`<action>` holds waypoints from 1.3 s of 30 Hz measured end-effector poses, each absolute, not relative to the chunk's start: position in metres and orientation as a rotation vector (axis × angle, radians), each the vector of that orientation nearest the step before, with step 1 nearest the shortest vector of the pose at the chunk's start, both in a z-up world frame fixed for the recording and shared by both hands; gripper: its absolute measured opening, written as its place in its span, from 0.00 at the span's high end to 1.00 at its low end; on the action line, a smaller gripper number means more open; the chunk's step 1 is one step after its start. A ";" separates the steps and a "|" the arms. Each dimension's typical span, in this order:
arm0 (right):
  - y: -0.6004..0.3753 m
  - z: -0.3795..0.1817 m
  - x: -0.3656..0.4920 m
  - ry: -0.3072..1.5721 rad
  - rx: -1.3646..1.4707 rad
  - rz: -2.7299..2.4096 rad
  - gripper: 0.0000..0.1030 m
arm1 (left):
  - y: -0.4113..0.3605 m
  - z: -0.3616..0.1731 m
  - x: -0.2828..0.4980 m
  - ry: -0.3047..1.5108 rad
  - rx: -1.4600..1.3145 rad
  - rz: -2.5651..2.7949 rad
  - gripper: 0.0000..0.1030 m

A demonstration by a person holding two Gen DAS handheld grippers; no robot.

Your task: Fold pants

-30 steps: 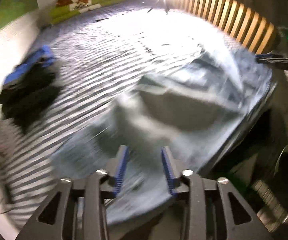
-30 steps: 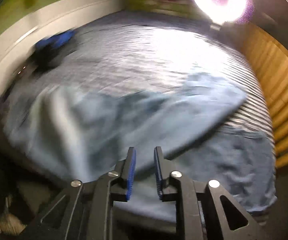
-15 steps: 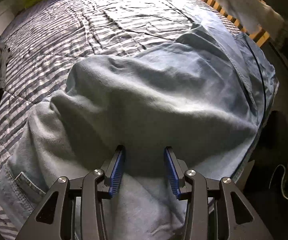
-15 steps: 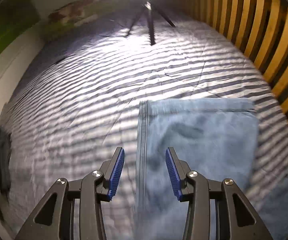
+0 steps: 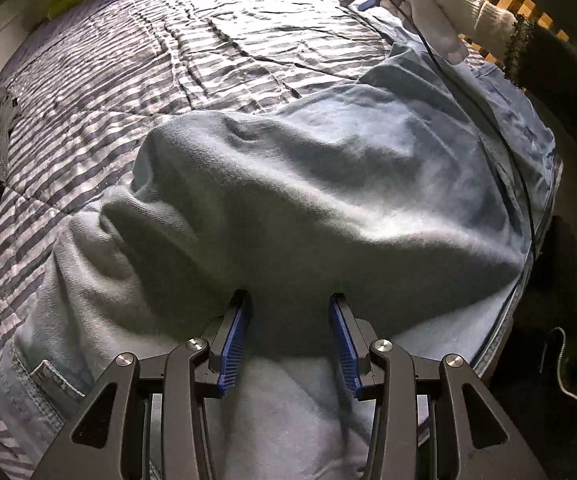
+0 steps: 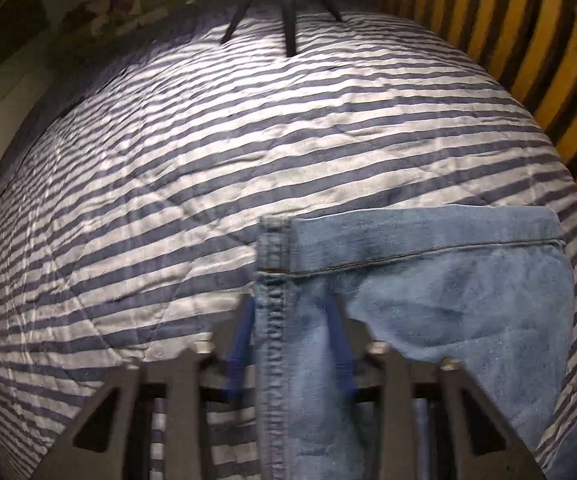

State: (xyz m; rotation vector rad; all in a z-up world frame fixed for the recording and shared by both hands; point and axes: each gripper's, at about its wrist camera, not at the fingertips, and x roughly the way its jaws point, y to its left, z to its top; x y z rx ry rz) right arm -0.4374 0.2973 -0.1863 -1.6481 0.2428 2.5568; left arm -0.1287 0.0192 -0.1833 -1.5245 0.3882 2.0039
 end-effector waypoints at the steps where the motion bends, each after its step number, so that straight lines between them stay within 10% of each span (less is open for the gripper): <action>1: 0.301 -0.186 -0.436 0.268 -1.646 2.558 0.90 | 0.019 -0.183 -0.128 0.396 -1.525 2.007 0.58; 17: 0.483 -0.070 -0.196 0.990 -1.070 2.664 0.92 | 0.033 -0.154 -0.094 0.461 -1.419 2.010 0.58; 26: 0.631 -0.128 -0.055 1.128 -0.986 2.304 0.92 | 0.079 -0.149 -0.064 0.521 -1.347 1.919 0.58; 39: 0.643 -0.151 -0.064 1.190 -1.046 2.325 0.92 | 0.235 -0.151 -0.032 0.663 -1.125 1.740 0.47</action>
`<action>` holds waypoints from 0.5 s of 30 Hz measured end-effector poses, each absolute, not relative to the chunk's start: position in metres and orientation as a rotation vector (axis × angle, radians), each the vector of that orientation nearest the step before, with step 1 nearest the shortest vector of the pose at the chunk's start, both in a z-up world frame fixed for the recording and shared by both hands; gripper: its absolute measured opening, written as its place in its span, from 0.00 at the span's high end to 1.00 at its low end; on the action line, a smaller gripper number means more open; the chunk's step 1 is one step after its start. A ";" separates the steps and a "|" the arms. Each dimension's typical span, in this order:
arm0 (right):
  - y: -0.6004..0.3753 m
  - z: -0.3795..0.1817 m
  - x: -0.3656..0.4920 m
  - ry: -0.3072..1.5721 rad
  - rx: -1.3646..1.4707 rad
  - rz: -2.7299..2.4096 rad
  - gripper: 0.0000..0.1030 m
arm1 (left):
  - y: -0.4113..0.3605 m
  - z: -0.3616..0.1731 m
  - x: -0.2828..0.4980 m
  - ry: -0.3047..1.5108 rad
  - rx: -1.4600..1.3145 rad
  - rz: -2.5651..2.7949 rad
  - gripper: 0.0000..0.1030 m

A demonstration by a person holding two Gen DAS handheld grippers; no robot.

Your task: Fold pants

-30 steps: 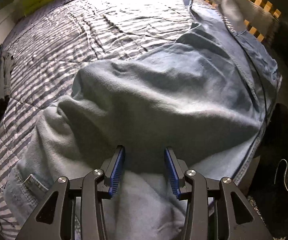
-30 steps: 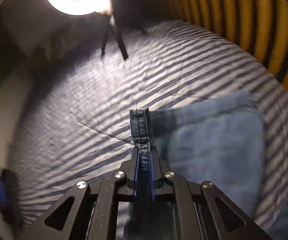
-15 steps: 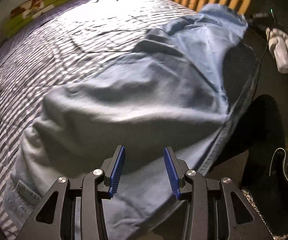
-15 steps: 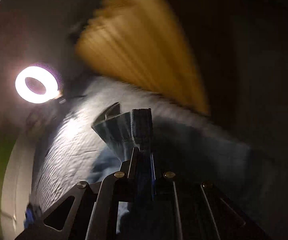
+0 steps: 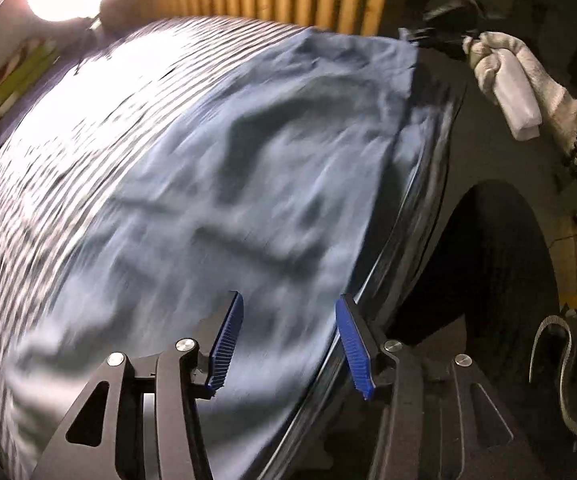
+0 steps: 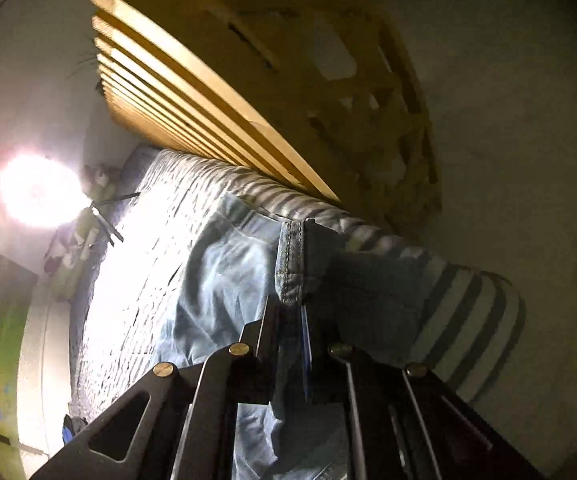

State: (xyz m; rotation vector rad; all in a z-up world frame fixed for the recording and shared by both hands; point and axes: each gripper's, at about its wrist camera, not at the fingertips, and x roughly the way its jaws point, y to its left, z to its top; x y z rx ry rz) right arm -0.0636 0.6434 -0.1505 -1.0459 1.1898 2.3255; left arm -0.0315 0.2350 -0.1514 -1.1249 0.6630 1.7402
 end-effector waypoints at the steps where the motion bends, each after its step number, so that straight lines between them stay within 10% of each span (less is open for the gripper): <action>1: 0.643 -0.149 -0.065 1.180 -1.051 2.330 0.92 | 0.253 -0.153 -0.032 0.660 -1.113 1.736 0.47; 10: 0.655 -0.137 -0.059 1.157 -1.076 2.350 0.92 | 0.340 -0.183 -0.014 0.872 -1.007 1.714 0.46; 13: 0.654 -0.131 -0.064 1.130 -1.080 2.370 0.92 | 0.339 -0.187 -0.017 0.876 -1.017 1.700 0.85; 15: 0.652 -0.128 -0.068 1.103 -1.087 2.382 0.92 | 0.338 -0.184 -0.018 0.888 -0.989 1.713 0.90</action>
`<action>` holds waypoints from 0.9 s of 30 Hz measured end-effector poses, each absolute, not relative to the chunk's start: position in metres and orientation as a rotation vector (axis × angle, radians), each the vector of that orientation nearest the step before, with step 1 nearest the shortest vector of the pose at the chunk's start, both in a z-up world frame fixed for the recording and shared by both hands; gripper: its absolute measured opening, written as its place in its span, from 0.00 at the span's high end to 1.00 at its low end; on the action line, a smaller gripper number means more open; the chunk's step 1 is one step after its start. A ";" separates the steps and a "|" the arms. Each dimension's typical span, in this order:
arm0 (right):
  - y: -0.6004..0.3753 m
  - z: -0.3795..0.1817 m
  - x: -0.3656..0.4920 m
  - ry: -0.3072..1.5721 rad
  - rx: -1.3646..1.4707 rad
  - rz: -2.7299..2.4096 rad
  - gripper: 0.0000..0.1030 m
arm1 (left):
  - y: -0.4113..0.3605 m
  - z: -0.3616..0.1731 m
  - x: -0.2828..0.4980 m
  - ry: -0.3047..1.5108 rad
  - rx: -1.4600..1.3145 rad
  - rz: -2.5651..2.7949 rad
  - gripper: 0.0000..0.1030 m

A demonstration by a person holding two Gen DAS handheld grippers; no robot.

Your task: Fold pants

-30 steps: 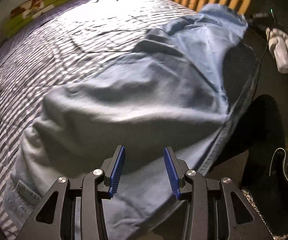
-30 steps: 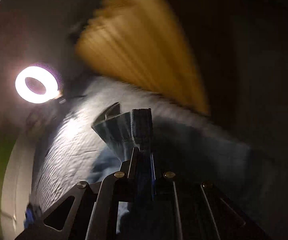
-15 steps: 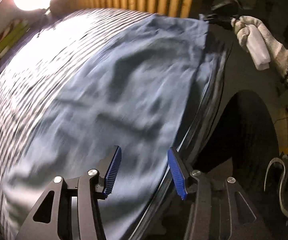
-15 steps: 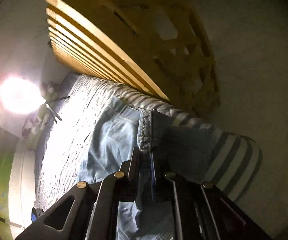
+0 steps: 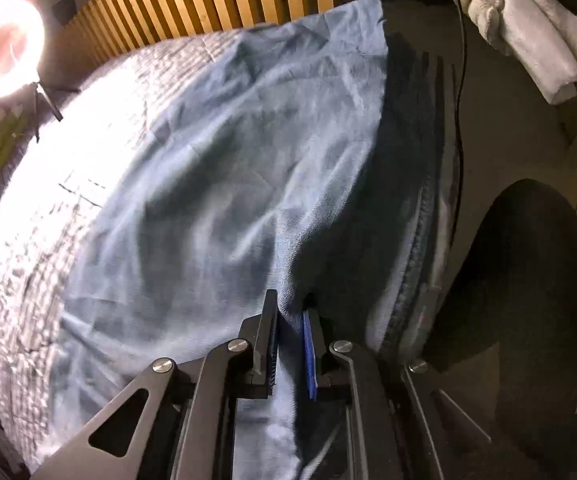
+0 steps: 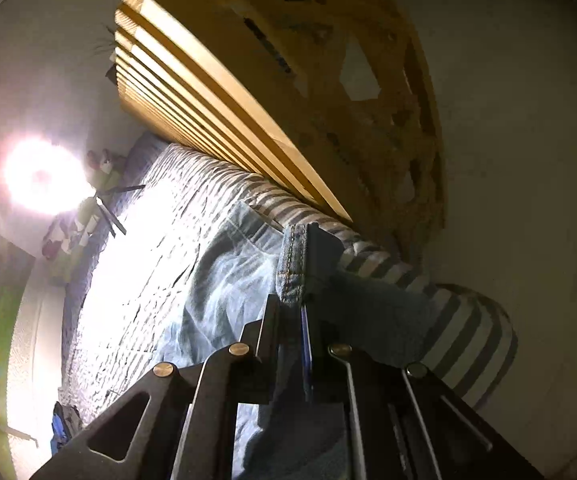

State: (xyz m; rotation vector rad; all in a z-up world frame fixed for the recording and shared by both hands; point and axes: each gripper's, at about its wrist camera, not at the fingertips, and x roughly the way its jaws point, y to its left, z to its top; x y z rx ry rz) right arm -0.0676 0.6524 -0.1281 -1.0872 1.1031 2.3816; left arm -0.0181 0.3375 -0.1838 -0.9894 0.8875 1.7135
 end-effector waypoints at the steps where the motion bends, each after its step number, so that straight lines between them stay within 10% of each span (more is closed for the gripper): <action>1: 0.651 -0.126 -0.070 1.091 -1.091 2.387 0.92 | 0.336 -0.180 -0.020 0.884 -0.976 1.719 0.91; 27: 0.662 -0.187 0.000 0.985 -1.203 2.275 0.91 | 0.346 -0.195 0.016 0.977 -0.951 1.551 0.92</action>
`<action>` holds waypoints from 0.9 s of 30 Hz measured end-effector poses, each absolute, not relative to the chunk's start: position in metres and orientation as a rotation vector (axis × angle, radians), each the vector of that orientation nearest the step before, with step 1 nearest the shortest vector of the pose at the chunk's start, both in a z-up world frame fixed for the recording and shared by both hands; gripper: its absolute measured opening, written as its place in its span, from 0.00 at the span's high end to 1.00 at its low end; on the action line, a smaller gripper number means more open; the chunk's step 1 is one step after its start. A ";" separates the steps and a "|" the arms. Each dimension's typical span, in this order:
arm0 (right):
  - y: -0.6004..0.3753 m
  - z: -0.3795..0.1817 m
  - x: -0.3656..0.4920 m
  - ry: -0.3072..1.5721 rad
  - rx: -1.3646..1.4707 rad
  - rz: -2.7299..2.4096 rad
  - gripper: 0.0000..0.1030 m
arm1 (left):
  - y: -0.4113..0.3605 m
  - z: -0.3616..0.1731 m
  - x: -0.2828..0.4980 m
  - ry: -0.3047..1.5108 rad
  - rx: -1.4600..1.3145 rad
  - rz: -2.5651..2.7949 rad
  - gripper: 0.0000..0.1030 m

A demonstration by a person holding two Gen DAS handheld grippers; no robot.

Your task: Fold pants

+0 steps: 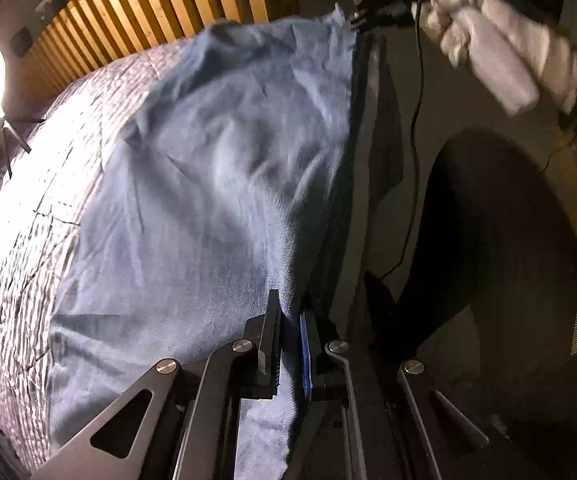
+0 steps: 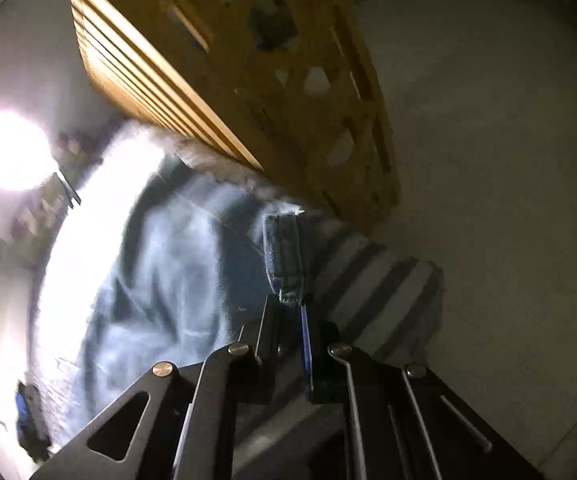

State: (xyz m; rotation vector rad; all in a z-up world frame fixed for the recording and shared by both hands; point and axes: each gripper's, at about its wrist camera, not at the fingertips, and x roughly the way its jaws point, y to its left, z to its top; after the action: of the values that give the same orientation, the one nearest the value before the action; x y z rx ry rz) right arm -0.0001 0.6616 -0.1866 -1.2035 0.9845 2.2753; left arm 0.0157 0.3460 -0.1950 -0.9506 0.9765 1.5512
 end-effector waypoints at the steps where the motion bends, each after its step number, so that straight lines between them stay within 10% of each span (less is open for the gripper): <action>1: 0.662 -0.189 0.001 0.966 -1.219 2.270 0.91 | 0.347 -0.200 0.017 0.991 -0.946 1.555 0.92; 5: 0.668 -0.177 0.012 0.781 -1.208 2.194 0.76 | 0.342 -0.189 0.014 0.931 -1.005 1.555 0.77; 14: 0.605 -0.087 0.012 0.560 -1.094 2.548 0.76 | 0.246 -0.131 -0.017 0.629 -1.059 1.862 0.65; 27: 0.302 -0.089 -0.116 0.148 -1.688 3.174 0.76 | -0.079 -0.118 -0.071 0.059 -1.464 2.637 0.53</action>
State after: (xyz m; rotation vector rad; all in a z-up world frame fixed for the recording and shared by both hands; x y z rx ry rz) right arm -0.1158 0.3023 -0.0891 -1.6877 0.1476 3.1742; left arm -0.0707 -0.0794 -0.1179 -1.4643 0.0587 2.6367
